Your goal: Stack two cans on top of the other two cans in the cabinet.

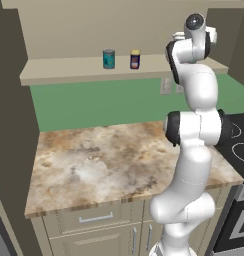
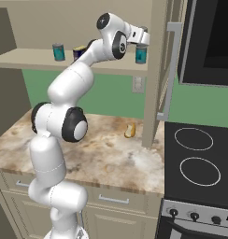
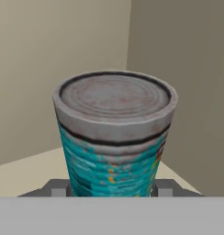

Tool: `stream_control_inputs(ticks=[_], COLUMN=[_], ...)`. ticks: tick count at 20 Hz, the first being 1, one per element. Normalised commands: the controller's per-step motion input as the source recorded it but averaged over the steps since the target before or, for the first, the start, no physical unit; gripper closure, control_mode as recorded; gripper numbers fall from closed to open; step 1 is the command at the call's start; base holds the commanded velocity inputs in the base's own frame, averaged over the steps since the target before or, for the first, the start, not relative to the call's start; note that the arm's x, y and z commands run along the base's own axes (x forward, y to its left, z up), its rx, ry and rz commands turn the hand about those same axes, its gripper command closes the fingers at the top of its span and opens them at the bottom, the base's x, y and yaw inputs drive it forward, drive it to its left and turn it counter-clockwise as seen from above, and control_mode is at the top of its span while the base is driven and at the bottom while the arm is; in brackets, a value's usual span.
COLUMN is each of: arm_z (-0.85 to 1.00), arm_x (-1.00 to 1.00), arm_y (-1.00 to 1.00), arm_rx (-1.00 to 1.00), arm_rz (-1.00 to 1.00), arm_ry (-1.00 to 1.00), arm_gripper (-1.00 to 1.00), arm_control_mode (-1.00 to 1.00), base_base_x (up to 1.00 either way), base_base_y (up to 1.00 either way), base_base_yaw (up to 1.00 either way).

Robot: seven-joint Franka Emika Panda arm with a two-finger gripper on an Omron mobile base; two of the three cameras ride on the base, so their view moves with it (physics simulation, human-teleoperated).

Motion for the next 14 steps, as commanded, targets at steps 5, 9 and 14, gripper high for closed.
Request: stream_control_inputs(ticks=[5,9,14], arm_z=[-0.14,-0.15,-0.15], arm_x=[0.09,0.09,0.05], arm_y=[0.00,0.00,0.00], arm_rx=[0.01,0.02,0.02], arm_rz=[0.00,0.00,0.00], arm_ry=[0.00,0.00,0.03], arm_gripper=[1.00,1.00,1.00], arm_control_mode=[-1.00,-1.00,-1.00], base_base_x=[0.00,0.00,0.00], base_base_y=[0.00,0.00,0.00], base_base_yaw=[0.00,0.00,0.00])
